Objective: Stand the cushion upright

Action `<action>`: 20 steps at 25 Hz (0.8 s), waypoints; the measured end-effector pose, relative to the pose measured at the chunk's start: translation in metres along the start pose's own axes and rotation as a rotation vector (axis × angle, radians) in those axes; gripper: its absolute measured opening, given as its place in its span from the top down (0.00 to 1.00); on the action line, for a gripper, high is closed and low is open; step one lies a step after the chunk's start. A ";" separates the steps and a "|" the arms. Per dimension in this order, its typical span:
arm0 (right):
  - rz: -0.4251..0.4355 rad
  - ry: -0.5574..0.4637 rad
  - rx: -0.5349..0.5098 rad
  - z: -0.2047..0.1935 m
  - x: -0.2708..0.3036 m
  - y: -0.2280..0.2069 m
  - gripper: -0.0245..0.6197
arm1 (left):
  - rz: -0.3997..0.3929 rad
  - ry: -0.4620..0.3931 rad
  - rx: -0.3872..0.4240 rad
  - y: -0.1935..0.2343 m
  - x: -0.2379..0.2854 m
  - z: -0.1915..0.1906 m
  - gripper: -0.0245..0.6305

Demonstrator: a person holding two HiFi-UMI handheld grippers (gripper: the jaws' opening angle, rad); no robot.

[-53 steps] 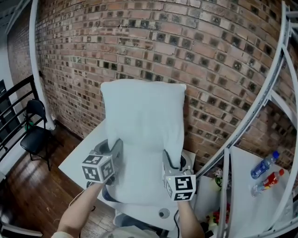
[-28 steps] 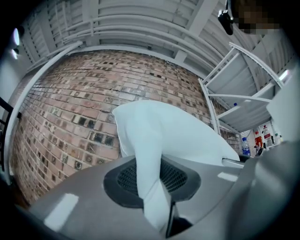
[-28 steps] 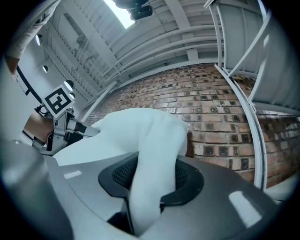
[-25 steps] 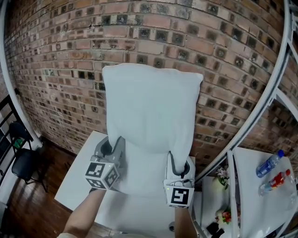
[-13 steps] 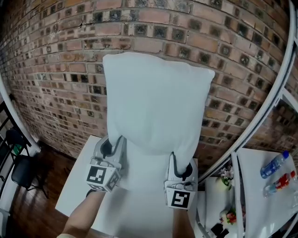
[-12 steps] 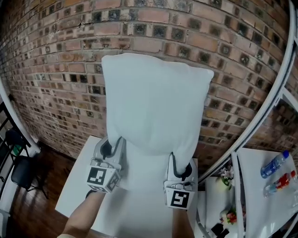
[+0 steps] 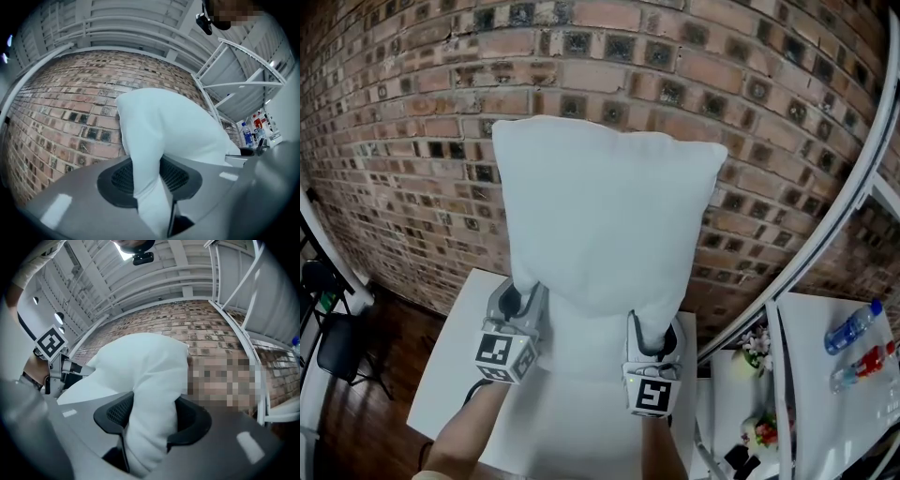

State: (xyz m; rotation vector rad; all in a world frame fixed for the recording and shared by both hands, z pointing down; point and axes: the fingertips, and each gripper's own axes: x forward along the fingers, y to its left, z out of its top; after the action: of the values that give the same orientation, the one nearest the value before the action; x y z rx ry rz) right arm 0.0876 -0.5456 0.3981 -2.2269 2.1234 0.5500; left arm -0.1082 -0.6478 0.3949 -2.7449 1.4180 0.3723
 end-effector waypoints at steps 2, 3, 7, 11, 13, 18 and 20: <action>0.007 0.017 0.000 -0.003 -0.002 -0.001 0.56 | -0.003 0.013 0.001 0.003 -0.003 -0.002 0.75; 0.014 0.026 0.001 -0.005 -0.003 -0.001 0.53 | -0.003 0.018 -0.001 0.005 -0.006 -0.003 0.73; 0.035 0.050 0.055 -0.004 -0.010 -0.003 0.50 | 0.003 0.028 -0.012 0.008 -0.016 -0.004 0.70; 0.044 0.062 0.083 -0.003 -0.016 0.001 0.46 | 0.037 0.032 -0.004 0.013 -0.030 0.001 0.70; 0.050 0.070 0.085 -0.002 -0.020 0.002 0.45 | 0.055 0.032 0.002 0.014 -0.038 0.005 0.70; 0.076 0.071 0.080 0.005 -0.032 0.007 0.45 | 0.079 0.030 -0.002 0.006 -0.055 0.011 0.70; 0.090 0.074 0.086 0.009 -0.039 0.008 0.45 | 0.084 0.033 -0.008 -0.001 -0.063 0.011 0.70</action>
State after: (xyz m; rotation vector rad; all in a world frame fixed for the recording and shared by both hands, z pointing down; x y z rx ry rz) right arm 0.0772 -0.5068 0.4020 -2.1482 2.2461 0.3773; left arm -0.1449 -0.5955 0.3988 -2.7166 1.5474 0.3376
